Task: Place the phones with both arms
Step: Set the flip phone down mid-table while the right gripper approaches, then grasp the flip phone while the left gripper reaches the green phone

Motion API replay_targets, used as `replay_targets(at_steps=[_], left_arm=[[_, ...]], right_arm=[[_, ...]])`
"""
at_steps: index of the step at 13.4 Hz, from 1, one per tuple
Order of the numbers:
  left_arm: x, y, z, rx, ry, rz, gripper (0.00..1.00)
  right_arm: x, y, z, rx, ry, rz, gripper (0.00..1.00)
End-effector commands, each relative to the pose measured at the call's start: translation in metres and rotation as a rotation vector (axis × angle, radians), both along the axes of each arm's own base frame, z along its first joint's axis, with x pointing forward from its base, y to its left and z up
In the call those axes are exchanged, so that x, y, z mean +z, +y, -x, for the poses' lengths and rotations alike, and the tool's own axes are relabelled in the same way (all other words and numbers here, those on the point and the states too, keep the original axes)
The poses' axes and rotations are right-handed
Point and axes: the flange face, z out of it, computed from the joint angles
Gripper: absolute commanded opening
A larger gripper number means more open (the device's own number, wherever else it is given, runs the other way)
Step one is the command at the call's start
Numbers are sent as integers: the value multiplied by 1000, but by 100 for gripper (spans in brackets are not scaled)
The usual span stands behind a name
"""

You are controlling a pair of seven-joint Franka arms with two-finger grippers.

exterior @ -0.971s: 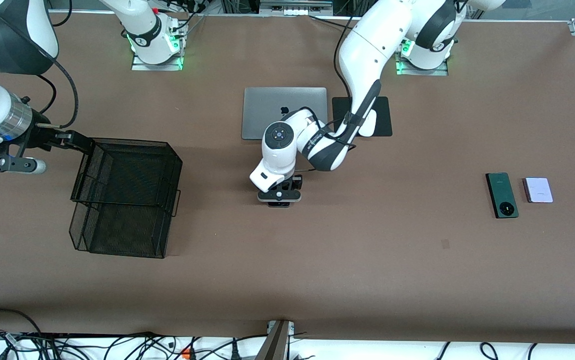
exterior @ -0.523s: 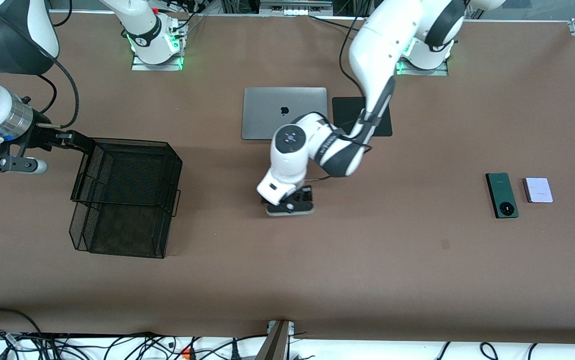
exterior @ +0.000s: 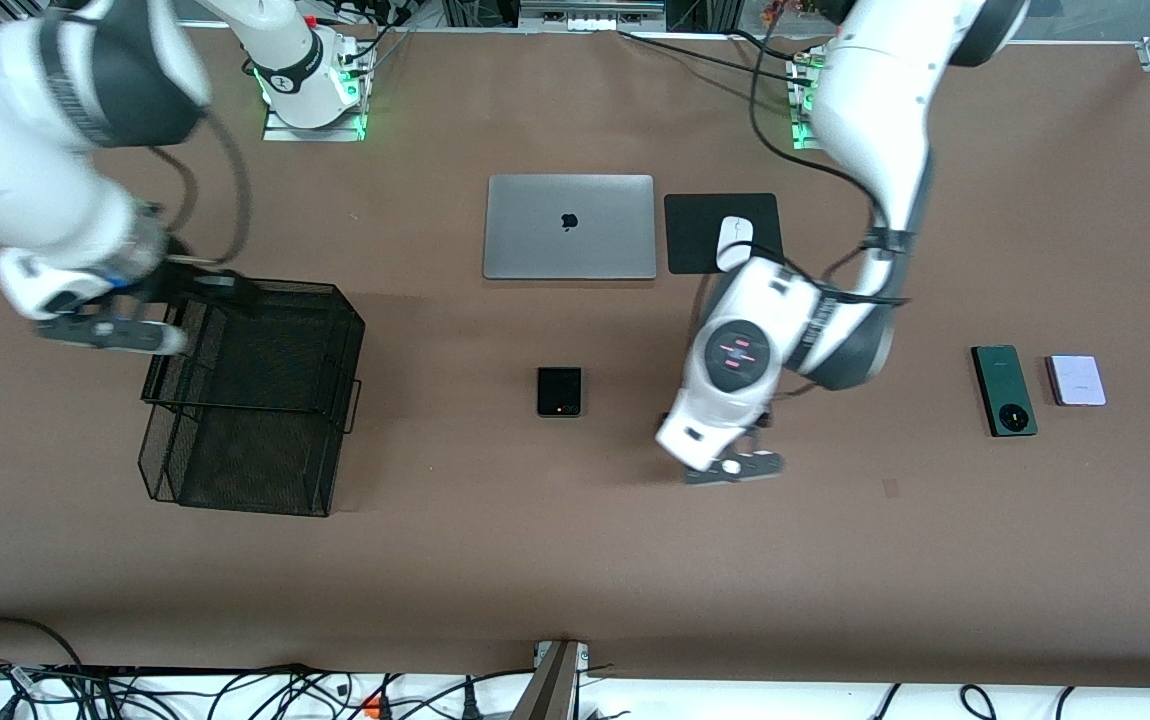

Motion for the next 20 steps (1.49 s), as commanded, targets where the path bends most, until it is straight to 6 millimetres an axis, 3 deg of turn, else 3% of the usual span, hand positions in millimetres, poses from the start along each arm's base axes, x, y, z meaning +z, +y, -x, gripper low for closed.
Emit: replay_targets(at_steps=[1, 4, 6, 9, 10, 12, 15, 20], left_arm=[[22, 85, 11, -80, 58, -12, 100], [32, 186, 3, -130, 80, -34, 100], [35, 247, -4, -131, 85, -25, 100], [27, 311, -2, -96, 88, -49, 100], [22, 325, 5, -82, 80, -50, 100], [10, 374, 23, -72, 38, -34, 100], [-20, 417, 46, -148, 3, -22, 100], [-55, 457, 75, -237, -24, -13, 100]], right_arm=[[-24, 84, 3, -97, -21, -35, 100], [-83, 207, 22, -19, -109, -83, 100], [-128, 252, 20, 32, -100, -82, 100], [-202, 317, 14, 181, -112, -80, 100], [-222, 329, 15, 226, -125, -87, 100], [-253, 337, 18, 252, -143, -95, 100], [-290, 347, 32, 328, -137, -29, 100], [-319, 350, 39, 385, -162, 12, 100]])
